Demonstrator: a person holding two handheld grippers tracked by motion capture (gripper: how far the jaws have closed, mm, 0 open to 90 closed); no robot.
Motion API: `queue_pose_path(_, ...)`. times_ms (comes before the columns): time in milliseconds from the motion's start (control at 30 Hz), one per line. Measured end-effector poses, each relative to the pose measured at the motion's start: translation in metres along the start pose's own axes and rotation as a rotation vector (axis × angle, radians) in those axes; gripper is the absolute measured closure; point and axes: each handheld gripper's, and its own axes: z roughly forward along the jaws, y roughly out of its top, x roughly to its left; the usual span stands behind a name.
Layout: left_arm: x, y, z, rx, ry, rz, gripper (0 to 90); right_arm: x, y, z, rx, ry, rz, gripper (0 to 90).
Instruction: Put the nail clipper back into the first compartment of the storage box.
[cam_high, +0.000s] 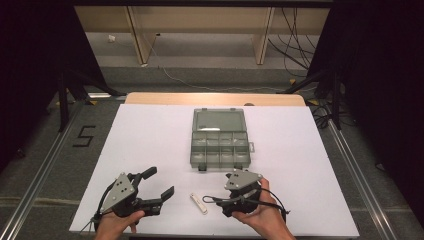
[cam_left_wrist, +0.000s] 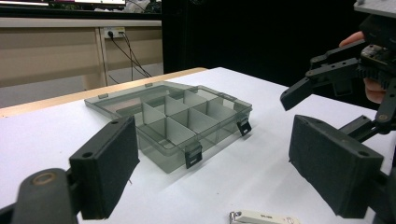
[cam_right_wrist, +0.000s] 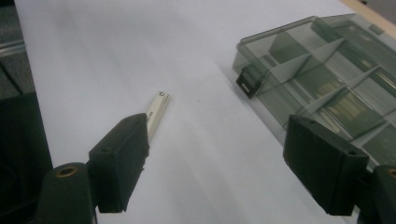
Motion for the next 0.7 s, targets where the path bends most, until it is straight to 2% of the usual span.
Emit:
queue_pose_path(100,0.000,0.000,0.000,0.003,0.001,0.002,15.5,0.000,0.005,0.006,0.020,0.018,-0.017,24.5)
queue_pose_path(133,0.000,0.000,0.000,0.002,0.001,0.003,15.5,0.000,0.010,0.014,0.043,0.024,-0.026,24.7)
queue_pose_path(167,0.000,0.000,0.000,0.002,0.001,0.003,15.5,0.000,0.010,0.014,0.043,0.024,-0.026,24.7)
queue_pose_path(233,0.000,0.000,0.000,-0.001,-0.001,0.002,15.5,0.001,0.017,0.021,0.077,0.047,-0.036,25.9)
queue_pose_path(300,0.001,0.000,0.000,-0.008,-0.007,0.003,15.5,0.002,0.021,0.027,0.100,0.051,-0.043,26.1)
queue_pose_path(400,0.001,0.000,-0.001,0.001,0.001,0.004,15.5,0.001,0.024,0.034,0.137,0.069,-0.012,26.0)
queue_pose_path(533,0.000,0.000,0.000,0.002,0.000,0.004,15.5,0.001,0.028,0.044,0.172,0.084,-0.018,26.0)
queue_pose_path(633,0.000,0.000,0.000,-0.002,0.000,0.001,15.5,0.003,0.031,0.049,0.192,0.092,-0.031,26.1)
queue_pose_path(667,0.001,0.000,0.000,-0.007,-0.006,0.004,15.5,0.005,0.033,0.055,0.214,0.109,-0.057,26.1)
queue_pose_path(700,0.001,0.001,-0.001,0.000,0.000,0.005,15.5,0.006,0.034,0.057,0.220,0.108,-0.062,26.1)
